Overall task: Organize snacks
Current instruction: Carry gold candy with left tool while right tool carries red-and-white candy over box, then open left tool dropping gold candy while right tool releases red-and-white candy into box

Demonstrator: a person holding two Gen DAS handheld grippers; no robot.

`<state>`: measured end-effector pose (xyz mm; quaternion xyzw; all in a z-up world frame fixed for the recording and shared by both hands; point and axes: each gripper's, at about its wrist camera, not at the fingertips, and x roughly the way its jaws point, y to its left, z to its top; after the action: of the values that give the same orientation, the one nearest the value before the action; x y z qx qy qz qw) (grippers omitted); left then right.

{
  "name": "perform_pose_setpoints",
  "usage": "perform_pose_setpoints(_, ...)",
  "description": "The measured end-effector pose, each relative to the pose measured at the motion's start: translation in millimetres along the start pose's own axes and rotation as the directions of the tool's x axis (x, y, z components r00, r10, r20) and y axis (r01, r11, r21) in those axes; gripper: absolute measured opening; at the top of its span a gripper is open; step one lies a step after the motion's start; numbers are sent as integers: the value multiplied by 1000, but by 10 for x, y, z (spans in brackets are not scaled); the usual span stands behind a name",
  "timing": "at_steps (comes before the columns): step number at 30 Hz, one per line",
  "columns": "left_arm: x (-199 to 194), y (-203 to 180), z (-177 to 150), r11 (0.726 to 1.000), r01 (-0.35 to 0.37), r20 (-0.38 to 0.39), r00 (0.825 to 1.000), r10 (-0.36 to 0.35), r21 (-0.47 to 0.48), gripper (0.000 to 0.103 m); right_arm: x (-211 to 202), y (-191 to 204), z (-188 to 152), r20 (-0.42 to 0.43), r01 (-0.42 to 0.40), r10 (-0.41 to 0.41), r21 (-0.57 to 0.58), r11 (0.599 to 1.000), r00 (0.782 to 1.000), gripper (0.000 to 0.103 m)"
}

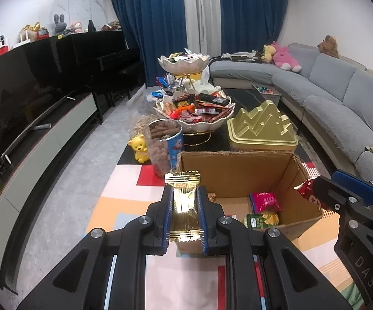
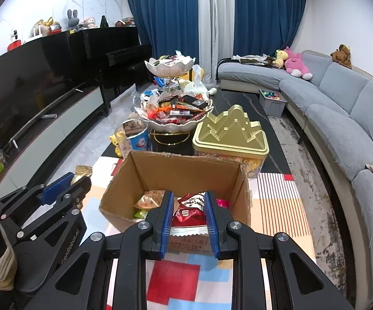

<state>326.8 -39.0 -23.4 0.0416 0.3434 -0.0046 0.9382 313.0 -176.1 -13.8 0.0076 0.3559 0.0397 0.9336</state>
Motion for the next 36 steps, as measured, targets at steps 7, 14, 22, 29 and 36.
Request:
perform_pose_setpoints(7, 207, -87, 148, 999, 22, 1, 1000, -22, 29, 19, 173, -59, 107, -3, -1, 1, 5, 1000, 1000, 26)
perform_pose_setpoints(14, 427, -161, 255, 998, 44, -11, 999, -44, 43, 19, 404, -138, 212, -20, 2, -2, 11, 1000, 1000, 26)
perform_pose_setpoints(22, 688, -206, 271, 997, 67, -51, 997, -65, 46, 19, 649, -212, 232, -56, 4, -3, 17, 1000, 998, 26)
perform_pose_setpoints(29, 781, -217, 249, 996, 75, -67, 995, -73, 38, 28, 785, -259, 203, -85, 5, -3, 22, 1000, 996, 27)
perform_pose_setpoints(36, 744, -190, 239, 998, 58, -67, 996, -56, 39, 51, 732, -331, 210, -64, 26, -23, 43, 999, 998, 66)
